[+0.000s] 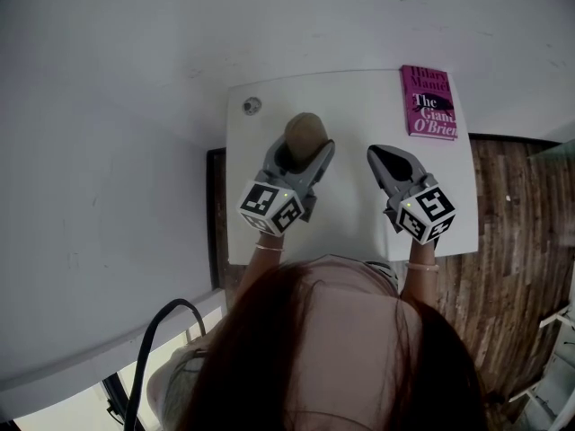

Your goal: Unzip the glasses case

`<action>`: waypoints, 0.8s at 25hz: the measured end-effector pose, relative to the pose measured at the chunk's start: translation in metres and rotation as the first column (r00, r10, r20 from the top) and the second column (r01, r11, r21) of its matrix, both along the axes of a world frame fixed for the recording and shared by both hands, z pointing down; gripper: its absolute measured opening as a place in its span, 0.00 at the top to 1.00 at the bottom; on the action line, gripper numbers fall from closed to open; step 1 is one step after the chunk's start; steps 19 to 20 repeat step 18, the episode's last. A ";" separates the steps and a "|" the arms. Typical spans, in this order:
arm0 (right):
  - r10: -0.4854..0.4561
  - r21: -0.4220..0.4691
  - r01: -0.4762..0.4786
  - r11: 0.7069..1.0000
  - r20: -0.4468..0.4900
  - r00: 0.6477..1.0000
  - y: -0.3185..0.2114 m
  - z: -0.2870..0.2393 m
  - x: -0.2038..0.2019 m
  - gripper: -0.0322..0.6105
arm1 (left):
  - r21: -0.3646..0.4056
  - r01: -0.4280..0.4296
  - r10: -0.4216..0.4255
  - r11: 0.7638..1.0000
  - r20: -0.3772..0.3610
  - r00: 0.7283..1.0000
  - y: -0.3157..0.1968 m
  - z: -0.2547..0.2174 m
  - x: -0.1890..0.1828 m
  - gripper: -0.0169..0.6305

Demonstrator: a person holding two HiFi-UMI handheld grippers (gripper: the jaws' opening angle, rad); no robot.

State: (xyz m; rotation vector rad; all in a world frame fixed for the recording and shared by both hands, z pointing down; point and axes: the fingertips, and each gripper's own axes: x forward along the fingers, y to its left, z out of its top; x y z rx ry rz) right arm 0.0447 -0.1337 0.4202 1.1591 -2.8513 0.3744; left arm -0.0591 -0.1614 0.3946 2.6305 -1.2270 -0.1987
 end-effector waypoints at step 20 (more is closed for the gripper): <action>-0.013 0.000 0.013 1.000 -0.006 1.000 0.005 -0.002 -0.007 0.95 | -0.006 0.000 0.000 1.000 -0.009 1.000 0.004 -0.003 0.003 0.52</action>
